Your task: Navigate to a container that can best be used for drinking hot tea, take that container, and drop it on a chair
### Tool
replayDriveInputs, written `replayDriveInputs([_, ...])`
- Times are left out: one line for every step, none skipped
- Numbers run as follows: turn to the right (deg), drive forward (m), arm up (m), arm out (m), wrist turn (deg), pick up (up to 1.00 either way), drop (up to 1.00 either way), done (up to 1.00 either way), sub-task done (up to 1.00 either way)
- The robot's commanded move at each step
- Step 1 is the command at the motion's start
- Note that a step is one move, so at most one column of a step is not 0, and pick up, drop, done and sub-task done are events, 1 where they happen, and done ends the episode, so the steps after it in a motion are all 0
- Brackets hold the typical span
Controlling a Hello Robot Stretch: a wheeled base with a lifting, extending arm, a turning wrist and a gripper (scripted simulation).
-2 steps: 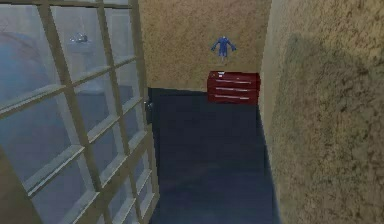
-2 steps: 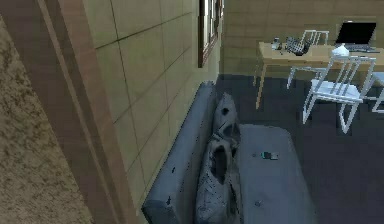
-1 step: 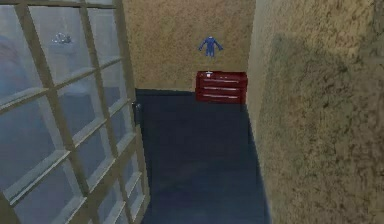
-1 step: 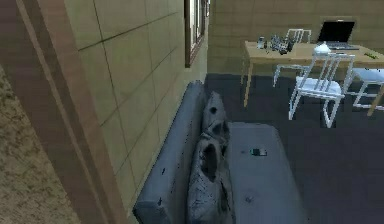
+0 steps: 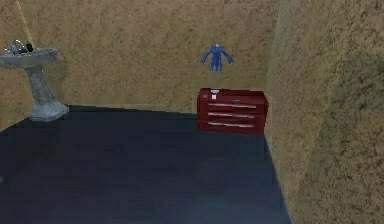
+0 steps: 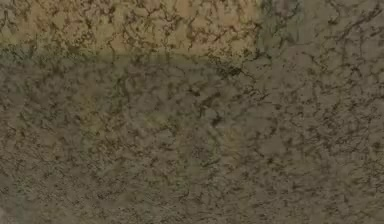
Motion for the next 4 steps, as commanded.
replayDriveInputs([0.0,0.40,0.00,0.00,0.0,0.00,0.00,0.00,0.00])
replayDriveInputs([-45.0,0.00,0.00,0.00,0.0,0.00,0.00,0.00,0.00])
replayDriveInputs([-27.0,0.00,0.00,0.00,0.0,0.00,0.00,0.00,0.00])
replayDriveInputs([0.0,0.45,0.00,0.00,0.0,0.00,0.00,0.00,0.00])
